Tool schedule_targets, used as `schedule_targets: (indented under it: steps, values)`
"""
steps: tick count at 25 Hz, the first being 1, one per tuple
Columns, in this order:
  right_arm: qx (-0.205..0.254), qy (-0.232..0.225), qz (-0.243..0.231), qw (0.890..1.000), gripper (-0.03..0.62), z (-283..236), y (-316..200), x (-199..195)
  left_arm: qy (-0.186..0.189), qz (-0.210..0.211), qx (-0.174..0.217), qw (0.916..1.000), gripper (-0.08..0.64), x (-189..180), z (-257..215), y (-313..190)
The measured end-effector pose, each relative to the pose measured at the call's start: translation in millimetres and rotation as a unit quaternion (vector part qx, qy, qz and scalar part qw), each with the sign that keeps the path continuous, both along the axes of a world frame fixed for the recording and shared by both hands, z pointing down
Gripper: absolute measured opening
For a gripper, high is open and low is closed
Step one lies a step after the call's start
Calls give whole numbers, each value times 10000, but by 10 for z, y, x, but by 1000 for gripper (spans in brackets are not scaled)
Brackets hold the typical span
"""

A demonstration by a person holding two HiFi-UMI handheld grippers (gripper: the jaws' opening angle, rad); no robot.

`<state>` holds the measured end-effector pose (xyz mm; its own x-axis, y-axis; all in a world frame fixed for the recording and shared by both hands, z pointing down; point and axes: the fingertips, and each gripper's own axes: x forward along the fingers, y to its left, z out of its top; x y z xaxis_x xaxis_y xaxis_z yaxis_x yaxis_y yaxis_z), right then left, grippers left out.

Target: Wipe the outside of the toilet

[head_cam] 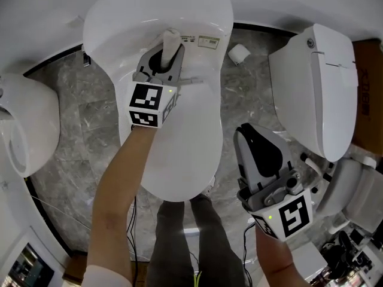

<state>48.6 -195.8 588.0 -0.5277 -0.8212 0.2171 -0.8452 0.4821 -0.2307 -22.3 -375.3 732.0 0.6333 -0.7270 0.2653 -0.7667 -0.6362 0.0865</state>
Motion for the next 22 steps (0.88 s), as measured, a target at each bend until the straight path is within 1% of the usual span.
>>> schedule_targets:
  steps: [2,4,7,9,12,15,18,20,22]
  values:
    - [-25,-17,76,10000,54,24,14,101,-19,321,50,9995,60,308,-23,25]
    - [-38,-25,133,9999,54,38,19,196,21,491,74,9988,60,548,-54,19]
    - [-56,-51,224,9997,54,51,38,330,137,494,12,9987,60,739,-53,30]
    - [-60,-66,280,9996,54,62,55,411,149,530,-31,9985,60,830,-14,69]
    - [-52,-88,356,9993,54,72,71,514,193,721,-100,9972,60,1047,9,149]
    - [-45,-105,377,9992,54,69,86,555,466,977,-128,9940,60,1309,-121,278]
    - [13,-101,373,9993,54,4,88,560,797,1271,-85,9886,60,1499,-385,475]
    - [43,-116,379,9992,54,-85,84,553,1003,1396,-45,9851,60,1518,-597,599]
    - [57,-120,369,9992,54,-205,85,516,1186,1412,-57,9828,60,1427,-818,697]
